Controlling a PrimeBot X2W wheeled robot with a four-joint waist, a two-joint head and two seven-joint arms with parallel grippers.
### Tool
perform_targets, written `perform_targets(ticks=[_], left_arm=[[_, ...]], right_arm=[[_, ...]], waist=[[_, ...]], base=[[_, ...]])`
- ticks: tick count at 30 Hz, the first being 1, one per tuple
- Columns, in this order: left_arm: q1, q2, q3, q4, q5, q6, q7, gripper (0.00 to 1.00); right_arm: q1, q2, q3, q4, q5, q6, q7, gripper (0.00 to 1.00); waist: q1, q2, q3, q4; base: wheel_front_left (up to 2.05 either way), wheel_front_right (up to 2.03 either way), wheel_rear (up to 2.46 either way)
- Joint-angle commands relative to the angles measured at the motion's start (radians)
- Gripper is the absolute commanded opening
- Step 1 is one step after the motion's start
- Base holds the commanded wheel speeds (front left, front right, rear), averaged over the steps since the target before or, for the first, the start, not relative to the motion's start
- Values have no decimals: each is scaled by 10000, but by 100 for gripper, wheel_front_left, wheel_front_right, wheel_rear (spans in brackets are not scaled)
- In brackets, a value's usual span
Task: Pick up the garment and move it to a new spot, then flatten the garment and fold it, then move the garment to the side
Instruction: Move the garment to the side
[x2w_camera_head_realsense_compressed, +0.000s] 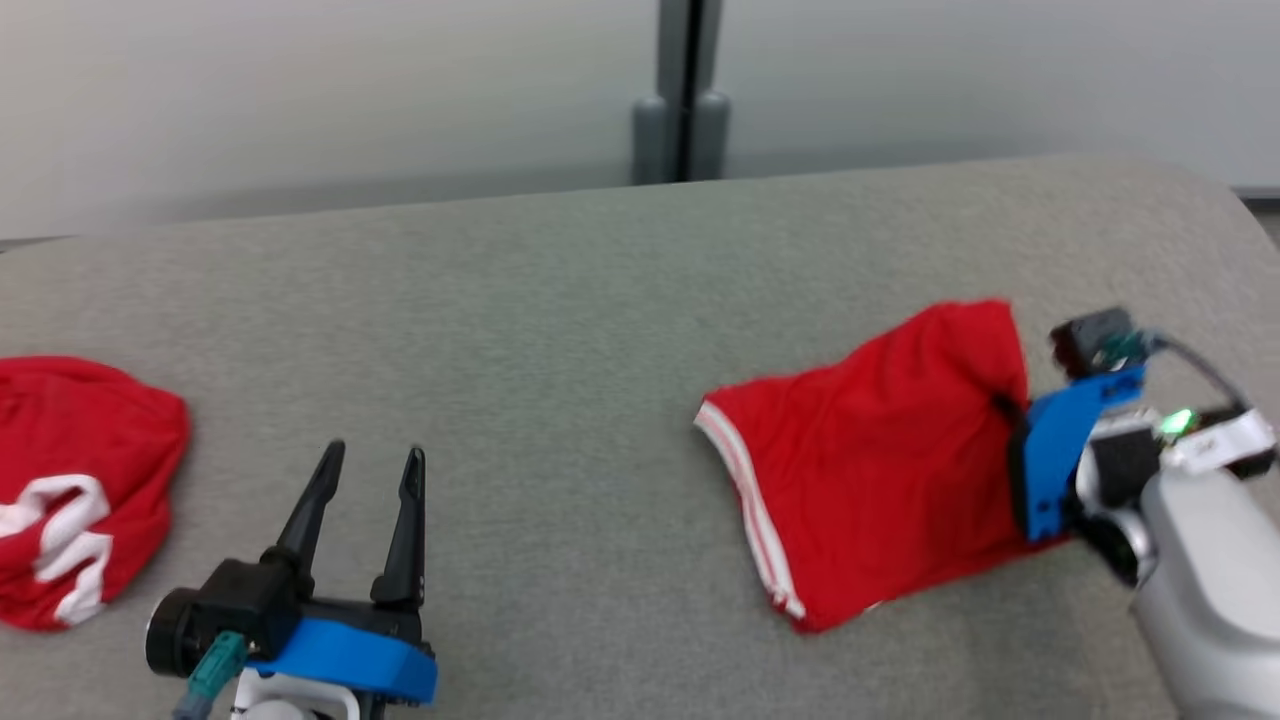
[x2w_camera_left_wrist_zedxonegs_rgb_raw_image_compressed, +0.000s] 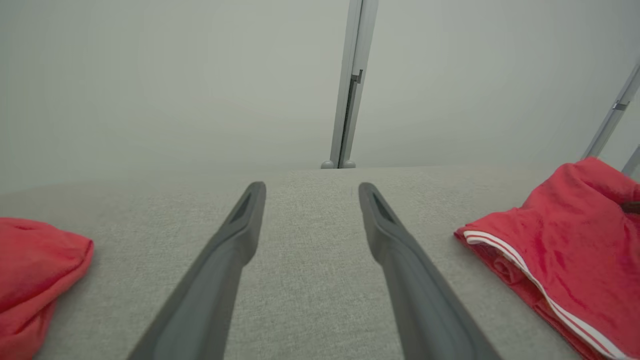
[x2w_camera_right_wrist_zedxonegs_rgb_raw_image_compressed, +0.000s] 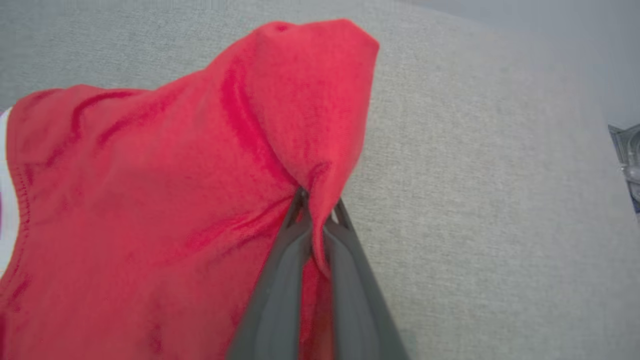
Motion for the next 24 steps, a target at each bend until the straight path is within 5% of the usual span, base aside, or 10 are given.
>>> perform_targets(ticks=[1,11,24], left_arm=[[-197,-15,-43,-151,107,37,-47,100],[-1032,314,-395,-853,368,-40,39,100],[-1478,1064,-335,-2093,511,7,642,100]], right_arm=[[-490,-411,53,-68,5,-5,-184,0],[-2316,-1994,507,462,25,-2,-1406,0],[-3403,-3254,-47,1614,-1115,-3,-3366,0]], waist=[[0,0,168,-268],[0,0,1731,-1420],[0,0,3184,-1774]], base=[[0,0,0],[0,0,0],[0,0,0]])
